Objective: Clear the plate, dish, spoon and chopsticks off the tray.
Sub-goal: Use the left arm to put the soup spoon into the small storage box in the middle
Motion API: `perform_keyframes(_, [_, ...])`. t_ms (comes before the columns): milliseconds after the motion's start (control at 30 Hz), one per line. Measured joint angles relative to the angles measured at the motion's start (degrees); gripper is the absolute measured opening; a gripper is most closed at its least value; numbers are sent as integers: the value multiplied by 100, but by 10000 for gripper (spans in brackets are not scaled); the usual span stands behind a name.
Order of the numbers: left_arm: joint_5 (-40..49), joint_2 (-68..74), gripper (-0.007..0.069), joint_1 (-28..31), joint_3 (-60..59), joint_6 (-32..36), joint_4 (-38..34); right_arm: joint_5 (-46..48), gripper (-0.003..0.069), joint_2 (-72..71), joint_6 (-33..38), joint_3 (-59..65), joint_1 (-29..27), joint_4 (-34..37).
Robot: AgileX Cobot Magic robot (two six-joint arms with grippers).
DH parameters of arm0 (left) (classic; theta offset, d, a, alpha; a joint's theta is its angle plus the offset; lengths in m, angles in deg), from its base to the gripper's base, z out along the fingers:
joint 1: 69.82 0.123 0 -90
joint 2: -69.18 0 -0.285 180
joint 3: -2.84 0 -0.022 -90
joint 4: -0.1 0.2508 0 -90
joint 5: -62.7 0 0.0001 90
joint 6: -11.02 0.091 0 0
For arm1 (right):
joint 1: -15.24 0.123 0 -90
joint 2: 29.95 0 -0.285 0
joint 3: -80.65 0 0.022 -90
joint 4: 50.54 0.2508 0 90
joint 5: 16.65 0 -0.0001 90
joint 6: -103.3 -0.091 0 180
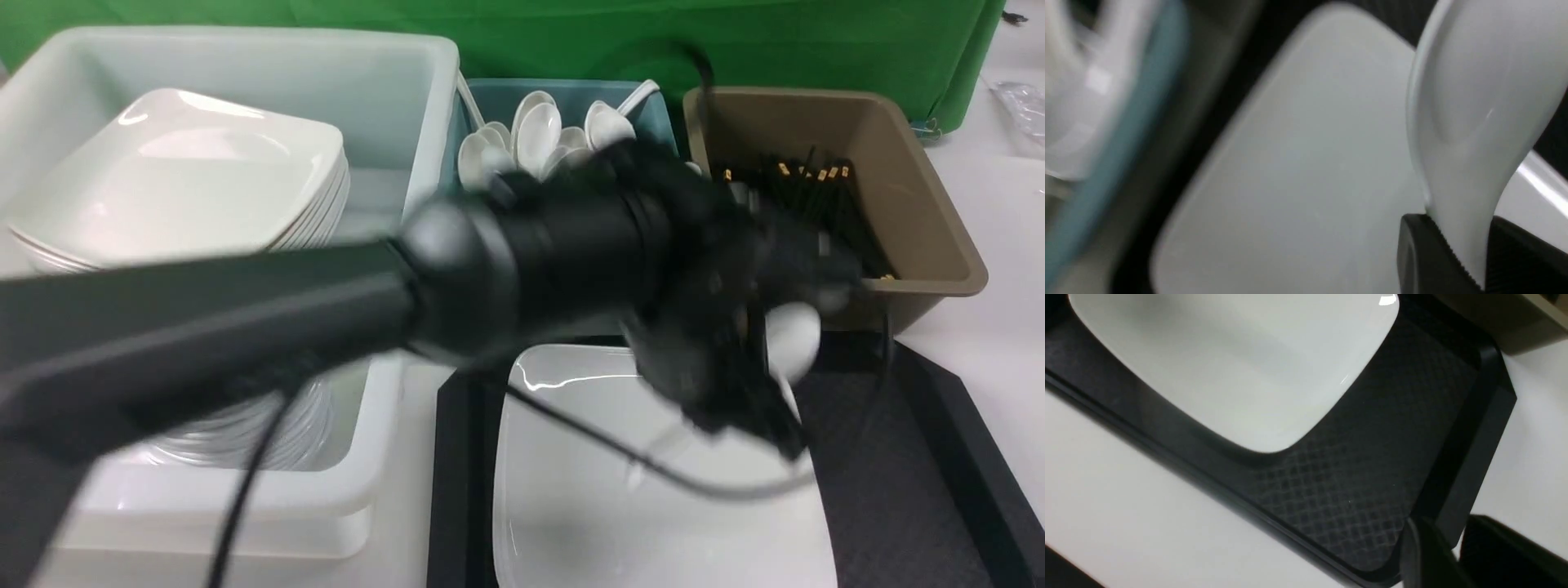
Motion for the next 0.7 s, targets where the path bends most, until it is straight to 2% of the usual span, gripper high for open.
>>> perform_keyframes(33, [-39, -13, 136, 41, 31, -6, 22, -8, 179, 0, -17, 0, 0, 0])
perform_keyframes(133, [-986, 116, 136, 893, 431, -27, 171, -26, 181, 0, -233, 0, 0, 0])
perform_keyframes(167, [-1049, 154, 136, 945, 468, -32, 171, -26, 181, 0, -252, 0, 0, 5])
perform_keyframes(200, [-1597, 355, 136, 1368, 610, -30, 129, -15, 182, 0, -295, 0, 0, 35])
perform_keyframes(367, [-2400, 979, 173, 2021, 968, 15, -21, -15, 187, 0, -440, 0, 0, 125])
perform_keyframes(433, [-2515, 1252, 300, 2226, 1123, 19, -38, -15, 190, 0, -477, 0, 0, 203])
perform_keyframes(567, [-2356, 1234, 552, 2273, 1125, 19, -155, -9, 193, 0, -528, 0, 0, 297])
perform_keyframes(600, [-2259, 1108, 594, 2252, 1125, 19, -215, -9, 193, 0, -534, 0, 0, 297])
perform_keyframes(667, [-1943, 821, 610, 2191, 1125, 40, -270, -9, 195, 0, -534, 0, 0, 303])
perform_keyframes(700, [-1643, 643, 586, 2122, 1127, 146, -290, -9, 195, 0, -534, 0, 0, 303])
